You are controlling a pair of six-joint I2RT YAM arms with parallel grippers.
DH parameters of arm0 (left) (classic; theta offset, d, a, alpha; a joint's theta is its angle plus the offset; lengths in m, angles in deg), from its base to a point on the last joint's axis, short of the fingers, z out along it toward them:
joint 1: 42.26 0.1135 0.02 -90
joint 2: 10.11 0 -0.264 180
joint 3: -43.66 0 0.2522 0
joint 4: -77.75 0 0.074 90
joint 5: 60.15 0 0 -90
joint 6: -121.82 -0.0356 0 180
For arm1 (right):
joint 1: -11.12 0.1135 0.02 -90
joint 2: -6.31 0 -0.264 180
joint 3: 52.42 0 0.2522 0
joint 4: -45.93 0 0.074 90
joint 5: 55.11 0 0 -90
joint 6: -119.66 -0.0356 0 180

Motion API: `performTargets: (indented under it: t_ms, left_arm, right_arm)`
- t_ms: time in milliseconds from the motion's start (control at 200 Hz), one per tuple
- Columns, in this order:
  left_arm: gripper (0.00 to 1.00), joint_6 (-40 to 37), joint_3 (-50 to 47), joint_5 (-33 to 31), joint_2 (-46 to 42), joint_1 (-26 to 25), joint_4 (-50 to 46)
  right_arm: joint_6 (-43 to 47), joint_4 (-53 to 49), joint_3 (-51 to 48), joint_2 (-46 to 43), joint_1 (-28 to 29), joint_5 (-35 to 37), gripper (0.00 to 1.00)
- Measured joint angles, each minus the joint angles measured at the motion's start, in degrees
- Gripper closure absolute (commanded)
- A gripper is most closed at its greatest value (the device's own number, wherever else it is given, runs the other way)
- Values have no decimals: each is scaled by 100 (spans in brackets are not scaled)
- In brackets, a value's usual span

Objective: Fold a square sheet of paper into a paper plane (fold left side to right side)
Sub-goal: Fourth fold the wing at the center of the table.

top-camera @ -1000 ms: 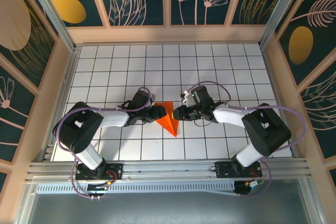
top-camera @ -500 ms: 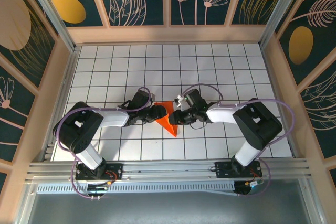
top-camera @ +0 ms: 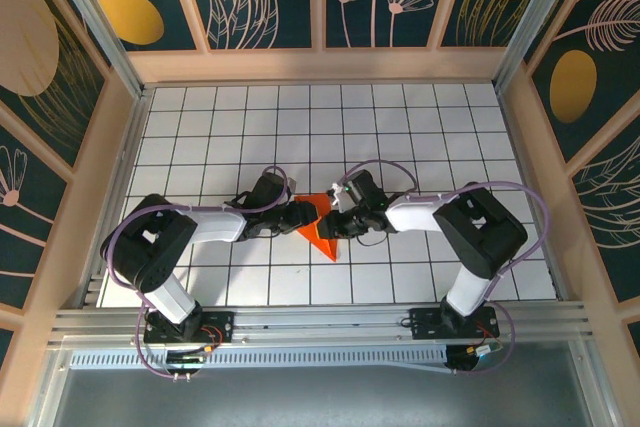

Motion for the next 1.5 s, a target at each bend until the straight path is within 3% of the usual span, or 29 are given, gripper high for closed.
performTargets:
  t_ms: [195, 671, 961, 1121, 1221, 1501]
  left_arm:
    - [53, 0, 0, -13, -7, -2, 0]
    - [52, -63, 0, -166, -55, -9, -48]
    - [47, -199, -48, -535, -844, -9, -535]
    - [60, -201, -96, -597, -1290, -9, -527]
    - [65, -138, -254, -487, -1266, -9, -466]
    - [63, -33, -361, -179, -710, -74, -227]
  right_arm:
    - [44, 7, 57, 79, 0, -2, 76]
    - [138, 203, 28, 166, 4, -33, 100]
    - [63, 686, -393, 94, -96, -354, 100]
    - [-22, 946, -603, 44, -177, -564, 100]
    - [-70, 1113, -713, 37, -208, -697, 100]
    - [-256, 1394, -866, 37, -260, -935, 100]
